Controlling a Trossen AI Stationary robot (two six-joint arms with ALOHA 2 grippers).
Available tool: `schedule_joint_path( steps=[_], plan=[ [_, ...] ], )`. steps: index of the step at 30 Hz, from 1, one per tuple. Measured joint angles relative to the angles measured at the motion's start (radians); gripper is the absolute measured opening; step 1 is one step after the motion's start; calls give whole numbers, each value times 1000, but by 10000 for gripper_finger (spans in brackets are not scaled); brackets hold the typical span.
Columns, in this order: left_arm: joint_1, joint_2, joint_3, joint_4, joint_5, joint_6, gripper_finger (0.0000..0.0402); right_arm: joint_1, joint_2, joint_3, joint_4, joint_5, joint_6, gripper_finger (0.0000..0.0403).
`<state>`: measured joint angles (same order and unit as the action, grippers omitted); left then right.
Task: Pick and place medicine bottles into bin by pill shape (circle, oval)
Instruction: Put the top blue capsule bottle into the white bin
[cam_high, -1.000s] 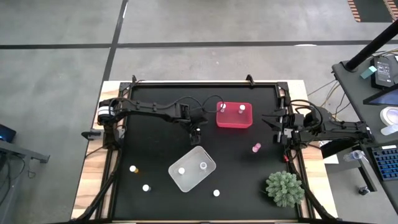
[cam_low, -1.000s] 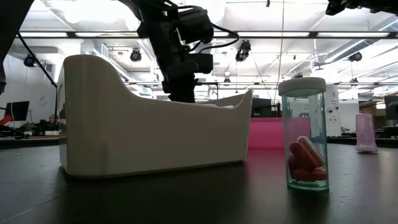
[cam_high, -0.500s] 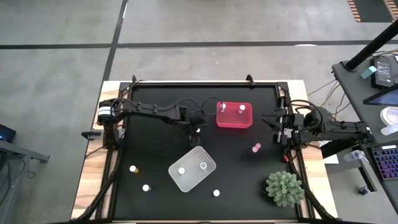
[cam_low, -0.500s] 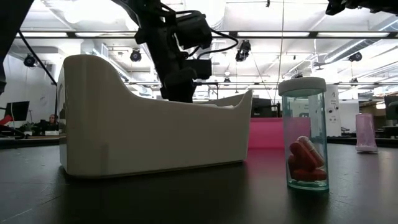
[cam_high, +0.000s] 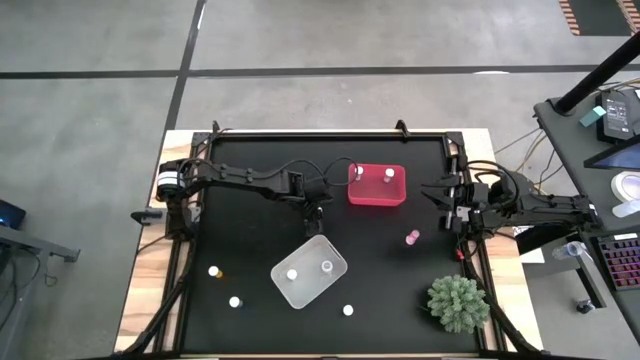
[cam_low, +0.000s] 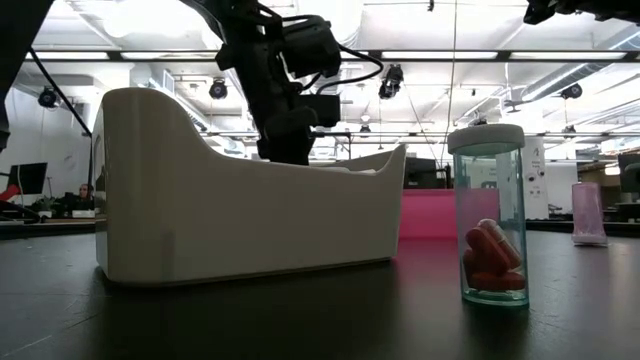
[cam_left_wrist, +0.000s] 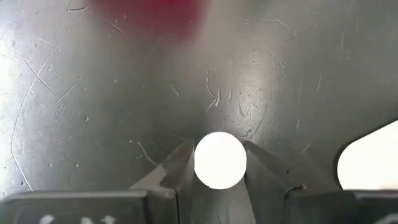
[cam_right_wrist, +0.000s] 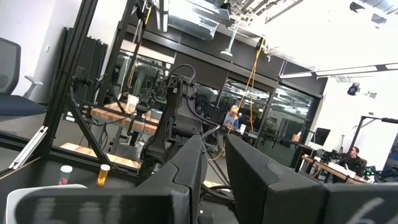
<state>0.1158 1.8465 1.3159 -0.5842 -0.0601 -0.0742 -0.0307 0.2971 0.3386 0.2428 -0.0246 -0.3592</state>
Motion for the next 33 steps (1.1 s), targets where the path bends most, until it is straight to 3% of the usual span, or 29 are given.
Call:
schedule_joint_path(
  steps=[20, 33],
  plan=[
    [-19, -62, 99, -71, -52, 0, 102, -1, 0, 0, -2, 1, -1, 63],
    [-142, -72, 302, -300, -52, -118, 102, -1, 7, 0, -4, 35, -8, 63]
  ],
)
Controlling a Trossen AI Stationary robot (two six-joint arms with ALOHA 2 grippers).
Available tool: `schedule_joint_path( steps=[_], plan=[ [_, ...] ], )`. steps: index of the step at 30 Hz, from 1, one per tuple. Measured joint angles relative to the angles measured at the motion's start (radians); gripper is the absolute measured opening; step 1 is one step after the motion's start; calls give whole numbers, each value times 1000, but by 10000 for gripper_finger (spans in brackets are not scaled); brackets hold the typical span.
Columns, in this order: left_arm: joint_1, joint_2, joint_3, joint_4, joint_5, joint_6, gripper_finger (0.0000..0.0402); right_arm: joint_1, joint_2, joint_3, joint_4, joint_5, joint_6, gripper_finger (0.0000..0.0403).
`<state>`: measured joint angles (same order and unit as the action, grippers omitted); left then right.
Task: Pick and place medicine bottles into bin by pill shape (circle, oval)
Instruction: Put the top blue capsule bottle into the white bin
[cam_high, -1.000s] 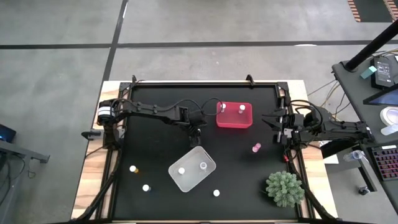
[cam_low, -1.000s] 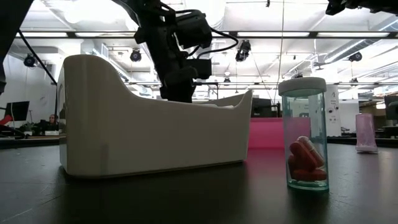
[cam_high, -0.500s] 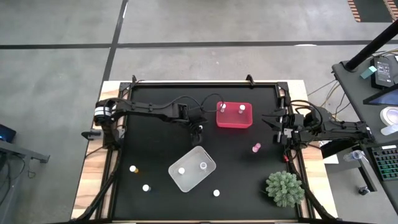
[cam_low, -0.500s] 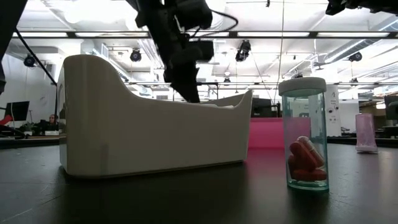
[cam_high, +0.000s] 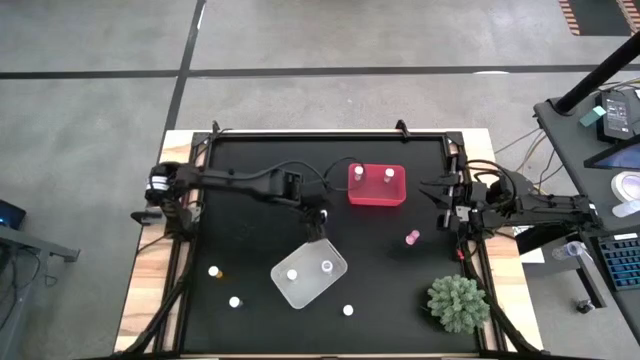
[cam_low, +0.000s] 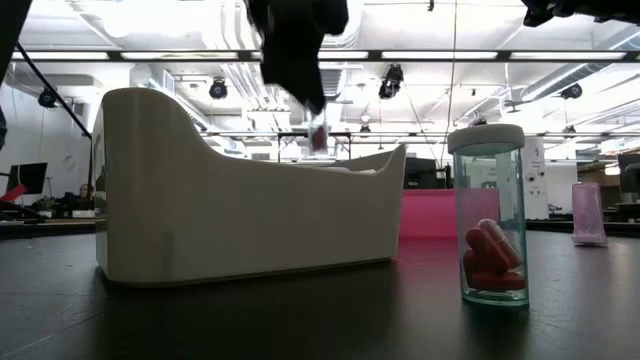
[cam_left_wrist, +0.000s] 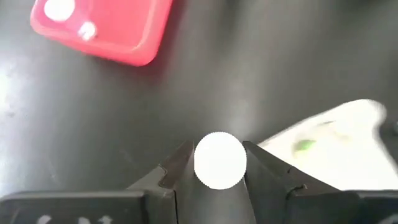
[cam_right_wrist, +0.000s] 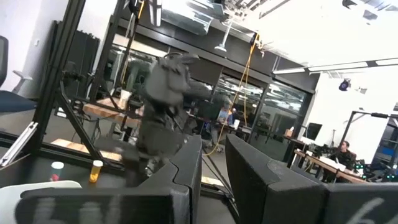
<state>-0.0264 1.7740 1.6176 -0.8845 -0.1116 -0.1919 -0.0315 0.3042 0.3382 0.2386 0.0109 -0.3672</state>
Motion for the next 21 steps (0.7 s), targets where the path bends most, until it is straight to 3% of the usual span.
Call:
schedule_joint_path(
  steps=[9, 21],
  plan=[
    [-133, -1, 113, -51, 1, -63, 102, 0, 0, 0, 0, 0, 0, 63],
    [-246, 1, 77, -101, -4, -58, 103, 0, 0, 0, 2, 0, 8, 63]
  ],
)
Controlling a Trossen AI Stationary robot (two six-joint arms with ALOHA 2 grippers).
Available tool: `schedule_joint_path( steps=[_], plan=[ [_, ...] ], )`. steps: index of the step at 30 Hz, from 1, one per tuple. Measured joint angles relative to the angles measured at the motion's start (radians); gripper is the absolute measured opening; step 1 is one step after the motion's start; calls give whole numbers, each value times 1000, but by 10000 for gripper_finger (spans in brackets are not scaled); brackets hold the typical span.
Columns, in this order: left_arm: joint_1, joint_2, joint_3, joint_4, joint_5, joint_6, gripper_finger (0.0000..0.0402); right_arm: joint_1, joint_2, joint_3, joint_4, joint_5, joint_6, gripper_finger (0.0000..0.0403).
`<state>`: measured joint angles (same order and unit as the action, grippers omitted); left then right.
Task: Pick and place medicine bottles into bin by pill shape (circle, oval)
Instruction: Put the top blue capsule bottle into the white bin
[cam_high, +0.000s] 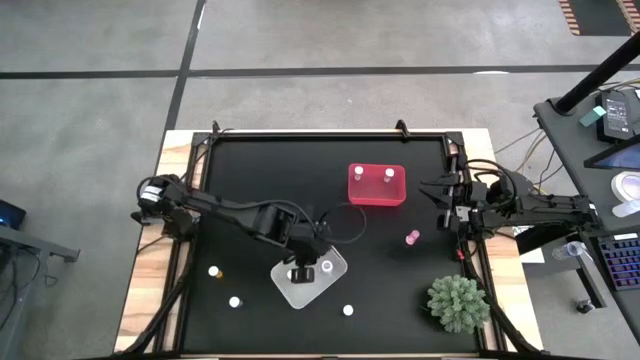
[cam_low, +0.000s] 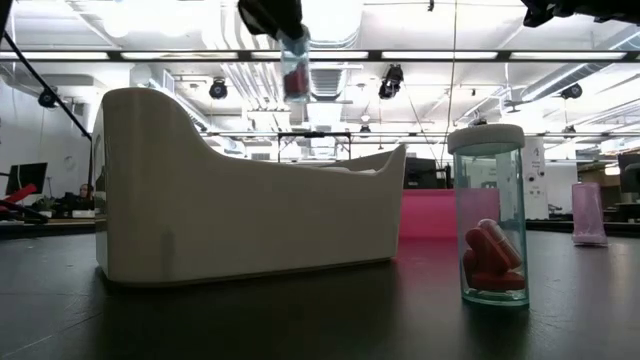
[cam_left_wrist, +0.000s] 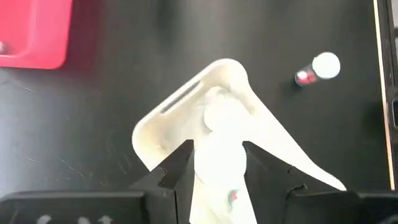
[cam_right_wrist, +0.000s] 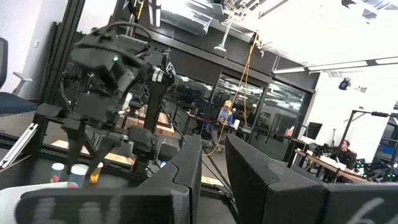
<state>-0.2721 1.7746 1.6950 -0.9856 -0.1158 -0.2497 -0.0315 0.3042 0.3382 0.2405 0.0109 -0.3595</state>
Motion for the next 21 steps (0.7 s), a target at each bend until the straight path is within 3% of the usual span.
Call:
schedule_joint_path(
  steps=[8, 21],
  plan=[
    [-31, 1, -50, 3, -17, 25, 103, 0, 0, 0, 0, 0, 8, 63],
    [-12, 0, -134, 77, -15, 229, 103, 0, 0, 0, 4, 0, 9, 63]
  ],
)
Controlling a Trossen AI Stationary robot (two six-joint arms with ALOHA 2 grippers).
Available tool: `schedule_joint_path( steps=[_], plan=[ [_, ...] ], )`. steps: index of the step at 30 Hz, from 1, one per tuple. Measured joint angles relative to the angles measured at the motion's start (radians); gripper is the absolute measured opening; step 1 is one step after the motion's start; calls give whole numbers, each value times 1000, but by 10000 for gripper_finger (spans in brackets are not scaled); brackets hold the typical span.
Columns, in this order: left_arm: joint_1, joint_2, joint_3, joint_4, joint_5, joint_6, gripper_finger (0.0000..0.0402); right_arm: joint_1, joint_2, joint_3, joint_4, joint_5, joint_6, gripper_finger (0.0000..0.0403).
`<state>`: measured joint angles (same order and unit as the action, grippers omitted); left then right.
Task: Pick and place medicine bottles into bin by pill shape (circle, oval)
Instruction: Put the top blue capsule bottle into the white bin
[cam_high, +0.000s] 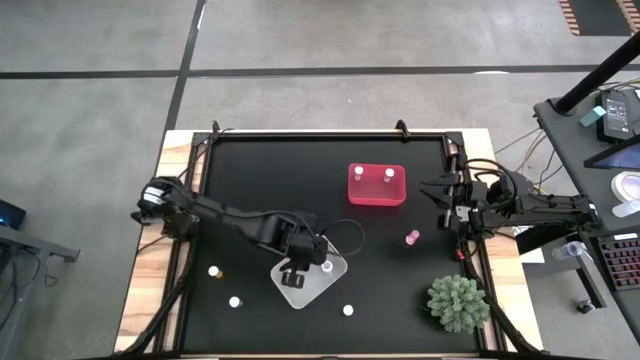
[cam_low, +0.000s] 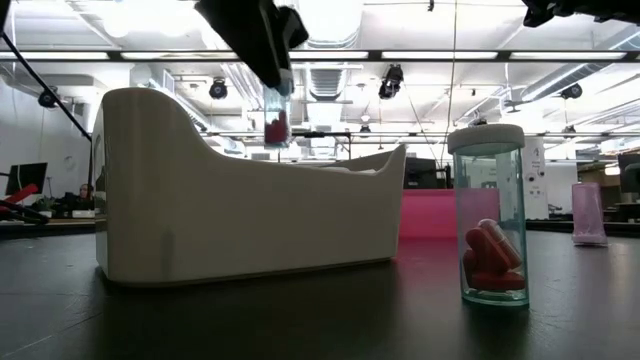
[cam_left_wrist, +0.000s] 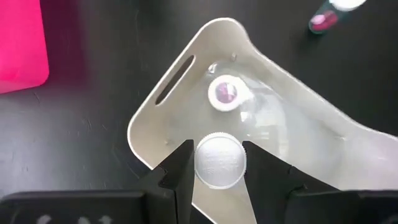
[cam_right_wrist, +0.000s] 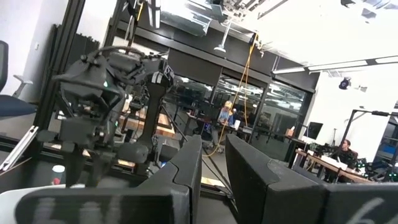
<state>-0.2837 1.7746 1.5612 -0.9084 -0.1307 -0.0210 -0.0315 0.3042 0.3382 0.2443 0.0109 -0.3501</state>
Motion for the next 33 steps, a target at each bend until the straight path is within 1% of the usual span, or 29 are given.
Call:
schedule_joint_path(
  steps=[6, 10, 16, 19, 24, 27, 33],
  plan=[
    [30, -5, -48, 55, 25, 30, 103, 0, 0, 0, 0, 0, 9, 63],
    [43, -5, -86, 133, 40, 55, 103, 0, 0, 0, -1, 0, 5, 63],
    [66, -6, -145, 173, 48, 62, 103, 0, 0, 0, -4, 0, 2, 63],
    [71, -6, -182, 234, 67, 65, 103, 0, 0, 0, -4, 0, 2, 63],
    [79, -7, -213, 263, 81, 93, 103, 0, 0, 0, -4, 0, 1, 63],
    [82, -7, -241, 317, 85, 112, 103, 0, 0, 0, -4, 0, 1, 63],
    [98, -7, -264, 326, 105, 132, 103, 0, 0, 0, -4, 9, 1, 63]
  ],
)
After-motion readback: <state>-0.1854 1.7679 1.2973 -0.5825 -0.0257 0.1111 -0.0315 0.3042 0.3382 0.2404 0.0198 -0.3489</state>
